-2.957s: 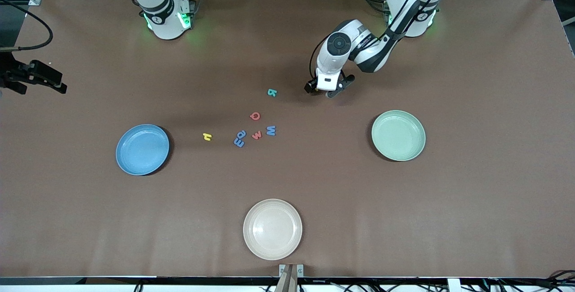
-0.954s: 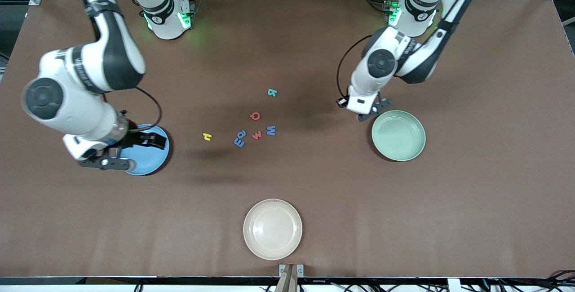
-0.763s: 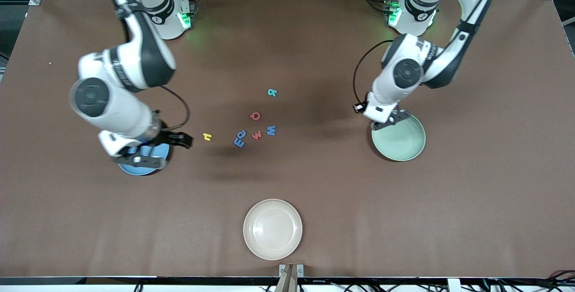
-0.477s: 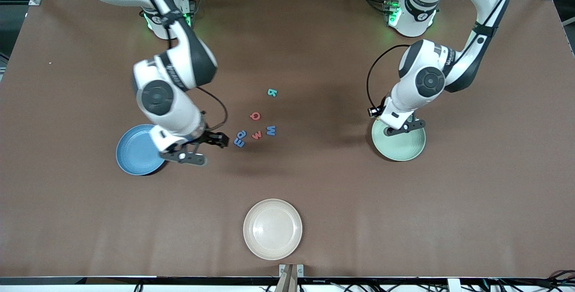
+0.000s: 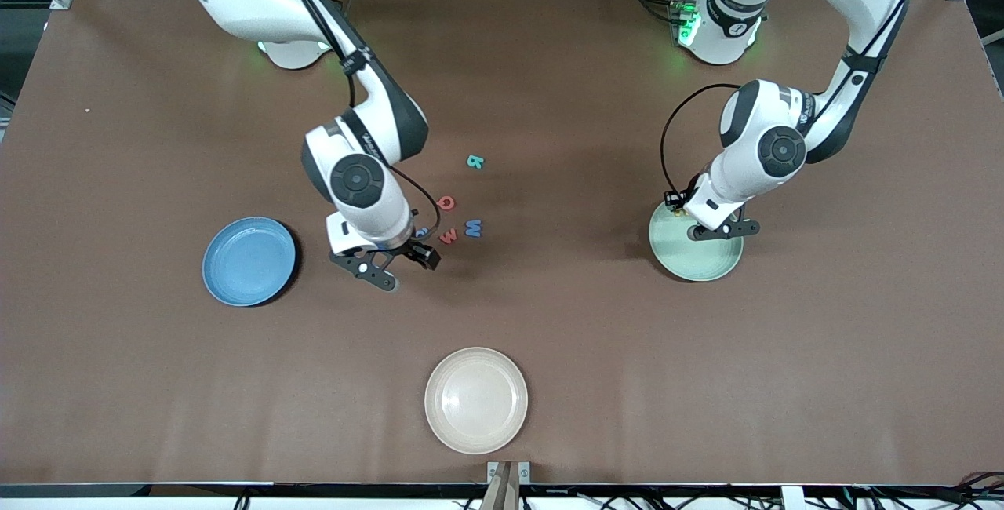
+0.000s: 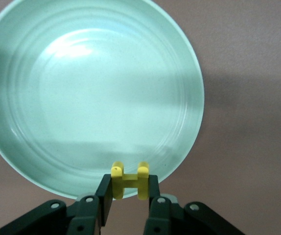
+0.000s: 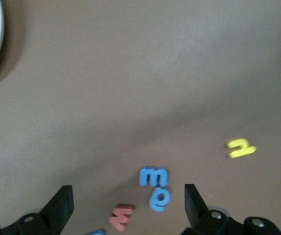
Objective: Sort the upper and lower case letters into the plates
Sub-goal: 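Open the left gripper over the green plate while the right gripper descends, then grasp the red m letter with the right gripper, then place the red m on the blue plate while the left gripper returns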
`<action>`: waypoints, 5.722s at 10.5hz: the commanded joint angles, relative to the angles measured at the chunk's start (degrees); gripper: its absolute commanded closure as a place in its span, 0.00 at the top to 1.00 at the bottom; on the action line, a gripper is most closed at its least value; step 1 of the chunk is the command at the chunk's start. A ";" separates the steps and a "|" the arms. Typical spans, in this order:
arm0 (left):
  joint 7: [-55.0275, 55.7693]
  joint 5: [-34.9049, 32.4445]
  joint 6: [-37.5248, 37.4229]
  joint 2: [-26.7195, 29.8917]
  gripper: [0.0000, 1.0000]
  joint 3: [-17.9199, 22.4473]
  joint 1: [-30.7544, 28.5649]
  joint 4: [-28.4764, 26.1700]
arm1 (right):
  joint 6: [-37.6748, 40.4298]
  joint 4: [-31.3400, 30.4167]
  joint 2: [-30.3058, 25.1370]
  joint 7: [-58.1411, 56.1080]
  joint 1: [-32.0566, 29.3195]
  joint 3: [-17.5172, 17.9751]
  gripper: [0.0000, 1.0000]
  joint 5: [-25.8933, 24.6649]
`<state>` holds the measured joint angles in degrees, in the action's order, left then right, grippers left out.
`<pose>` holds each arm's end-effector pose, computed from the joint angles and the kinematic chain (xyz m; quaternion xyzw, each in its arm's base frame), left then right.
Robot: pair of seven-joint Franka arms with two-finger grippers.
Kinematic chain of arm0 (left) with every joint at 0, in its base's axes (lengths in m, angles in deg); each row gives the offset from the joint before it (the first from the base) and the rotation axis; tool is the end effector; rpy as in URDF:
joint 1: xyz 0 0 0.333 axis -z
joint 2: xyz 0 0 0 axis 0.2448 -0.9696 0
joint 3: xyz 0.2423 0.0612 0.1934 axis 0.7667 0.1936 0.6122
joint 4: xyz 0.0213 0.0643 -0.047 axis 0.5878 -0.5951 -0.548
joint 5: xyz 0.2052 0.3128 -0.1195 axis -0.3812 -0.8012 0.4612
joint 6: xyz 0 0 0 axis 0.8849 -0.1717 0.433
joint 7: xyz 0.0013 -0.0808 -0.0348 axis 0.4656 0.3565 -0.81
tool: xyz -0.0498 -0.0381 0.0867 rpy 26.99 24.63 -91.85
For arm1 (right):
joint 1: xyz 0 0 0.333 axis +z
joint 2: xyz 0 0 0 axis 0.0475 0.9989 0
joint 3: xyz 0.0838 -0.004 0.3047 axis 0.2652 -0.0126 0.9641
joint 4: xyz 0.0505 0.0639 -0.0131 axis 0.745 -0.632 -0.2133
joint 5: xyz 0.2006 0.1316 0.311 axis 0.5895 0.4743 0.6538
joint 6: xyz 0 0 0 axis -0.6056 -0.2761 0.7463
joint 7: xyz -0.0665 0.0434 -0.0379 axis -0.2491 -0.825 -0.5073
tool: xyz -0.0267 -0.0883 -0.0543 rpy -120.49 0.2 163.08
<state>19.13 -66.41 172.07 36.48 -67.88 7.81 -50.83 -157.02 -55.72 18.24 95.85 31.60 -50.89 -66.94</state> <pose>0.4918 -0.1607 0.2310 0.9952 0.0482 -0.0773 0.0366 0.5864 0.3521 0.2712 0.9578 -0.2873 0.0021 0.0080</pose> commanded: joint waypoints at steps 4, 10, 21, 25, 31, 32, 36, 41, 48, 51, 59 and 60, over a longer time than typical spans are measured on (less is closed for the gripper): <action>0.13 0.19 0.97 0.57 1.00 -0.69 -0.14 -0.85 | -8.77 0.26 6.09 28.38 6.46 -2.89 1.00 -0.03; 5.63 8.63 1.32 0.65 1.00 -1.13 5.38 -0.24 | -9.21 -5.44 3.55 31.12 7.25 -2.54 1.00 5.33; 24.30 7.93 2.37 -0.31 1.00 -1.04 14.45 2.93 | -16.06 -11.25 2.75 31.12 7.96 0.10 1.00 0.85; 28.85 7.93 2.29 -0.40 1.00 -1.13 16.19 4.32 | -16.06 -11.95 2.49 30.77 7.16 0.10 1.00 -0.65; 32.82 7.75 2.20 -1.54 1.00 -1.13 17.79 6.44 | -16.15 -11.95 2.57 30.86 7.08 -0.08 1.00 -1.09; 32.82 7.75 2.20 -1.54 1.00 -1.13 17.79 6.53 | -16.15 -11.95 2.58 30.86 7.08 0.01 0.83 -1.26; 33.79 7.75 2.11 -1.63 1.00 -1.13 18.58 6.62 | -16.15 -12.30 2.40 30.86 7.16 -0.08 0.00 -1.70; 33.79 7.75 2.11 -1.89 1.00 -1.13 18.58 7.06 | -14.58 -12.31 -1.71 30.43 5.33 -0.34 0.00 -2.49; 33.79 7.75 2.11 -1.90 1.00 -1.13 18.58 7.14 | -3.42 -12.22 -10.96 -3.88 -16.00 -0.25 0.00 -2.76; 33.88 7.75 2.11 -1.90 1.00 -1.13 18.58 7.32 | -2.53 -12.66 -10.00 -22.70 -26.91 -0.25 0.00 -2.76; 50.91 7.67 0.62 -9.35 1.00 -0.52 27.79 21.79 | -2.53 -16.00 -10.26 -27.85 -29.75 -0.16 1.00 -2.67; 52.23 7.49 0.53 -10.76 1.00 0.27 29.37 24.00 | -2.70 -15.56 -10.17 -27.76 -29.84 -0.16 1.00 -2.58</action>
<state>68.54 -59.11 174.02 29.35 -69.02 34.27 -32.21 -159.68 -71.45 8.86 68.26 2.31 -51.56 -69.03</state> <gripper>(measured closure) 0.000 0.110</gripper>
